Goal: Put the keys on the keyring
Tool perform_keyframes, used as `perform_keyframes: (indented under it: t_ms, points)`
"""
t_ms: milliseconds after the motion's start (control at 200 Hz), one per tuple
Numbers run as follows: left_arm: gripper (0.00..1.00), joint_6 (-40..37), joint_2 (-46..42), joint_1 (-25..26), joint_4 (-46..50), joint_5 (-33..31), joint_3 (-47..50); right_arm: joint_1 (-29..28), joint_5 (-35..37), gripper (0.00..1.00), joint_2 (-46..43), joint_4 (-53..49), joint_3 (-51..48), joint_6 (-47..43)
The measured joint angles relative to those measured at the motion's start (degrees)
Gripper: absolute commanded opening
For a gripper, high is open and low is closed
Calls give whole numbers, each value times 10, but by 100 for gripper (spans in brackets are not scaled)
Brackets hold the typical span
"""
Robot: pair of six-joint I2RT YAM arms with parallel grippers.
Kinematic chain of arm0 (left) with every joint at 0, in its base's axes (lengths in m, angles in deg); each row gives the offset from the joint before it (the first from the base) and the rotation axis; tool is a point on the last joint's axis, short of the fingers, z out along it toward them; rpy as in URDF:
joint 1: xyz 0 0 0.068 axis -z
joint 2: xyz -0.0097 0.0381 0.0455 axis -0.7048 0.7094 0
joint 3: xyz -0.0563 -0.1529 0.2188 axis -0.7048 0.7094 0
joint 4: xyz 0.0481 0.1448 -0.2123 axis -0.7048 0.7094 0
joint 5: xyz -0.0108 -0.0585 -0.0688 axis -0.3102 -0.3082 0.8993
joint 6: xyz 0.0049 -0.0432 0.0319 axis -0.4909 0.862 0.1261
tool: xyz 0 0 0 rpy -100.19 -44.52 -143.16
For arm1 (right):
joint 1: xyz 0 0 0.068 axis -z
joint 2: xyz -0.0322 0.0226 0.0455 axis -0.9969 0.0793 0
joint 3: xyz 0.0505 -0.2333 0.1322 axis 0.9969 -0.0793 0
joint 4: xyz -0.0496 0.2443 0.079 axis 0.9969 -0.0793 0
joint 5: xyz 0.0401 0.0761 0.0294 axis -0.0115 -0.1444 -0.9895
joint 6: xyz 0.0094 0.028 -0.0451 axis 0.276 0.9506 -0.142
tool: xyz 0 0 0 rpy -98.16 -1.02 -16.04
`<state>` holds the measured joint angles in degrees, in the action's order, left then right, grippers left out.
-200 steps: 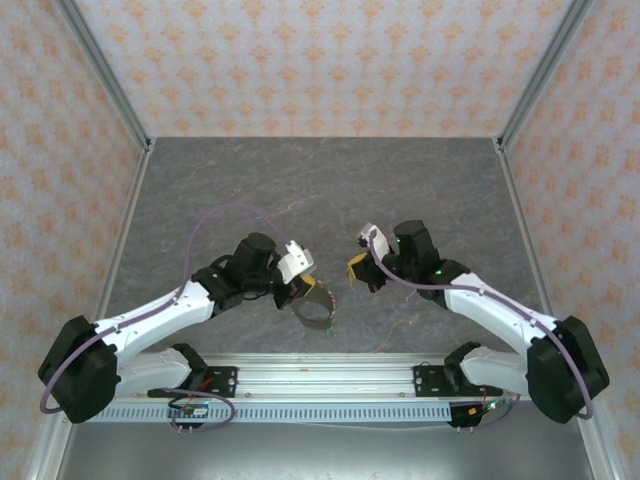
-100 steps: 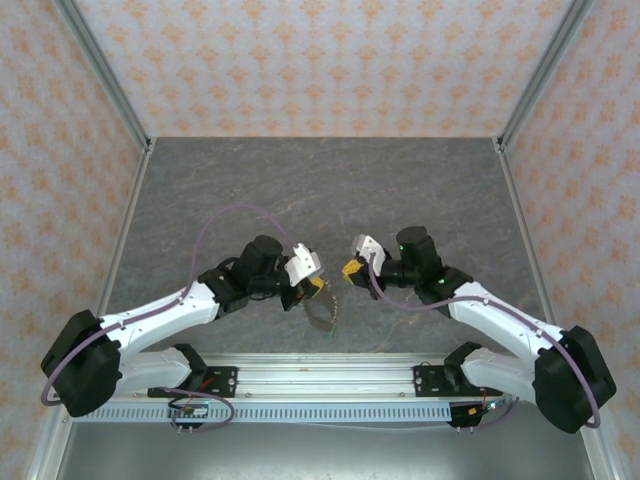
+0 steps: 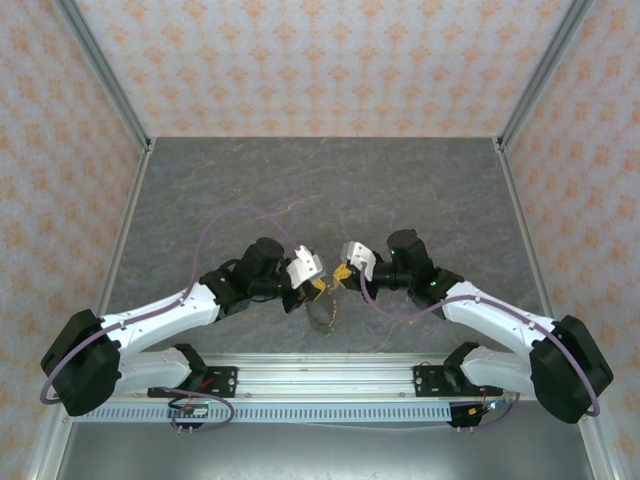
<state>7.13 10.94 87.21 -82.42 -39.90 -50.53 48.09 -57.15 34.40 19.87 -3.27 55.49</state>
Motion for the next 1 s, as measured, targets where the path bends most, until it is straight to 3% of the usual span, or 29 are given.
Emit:
perform_keyframes:
  t_ms: [380,826,1001]
  points:
    - [0,31,0,0,-21,-8,17,-13,-71,0,-4,-82,1,-23]
    - [0,2,0,7,-20,7,19,-14,47,0,-36,-87,1,-59]
    - [0,-3,0,7,-19,7,21,-14,43,0,-34,-60,-1,-57]
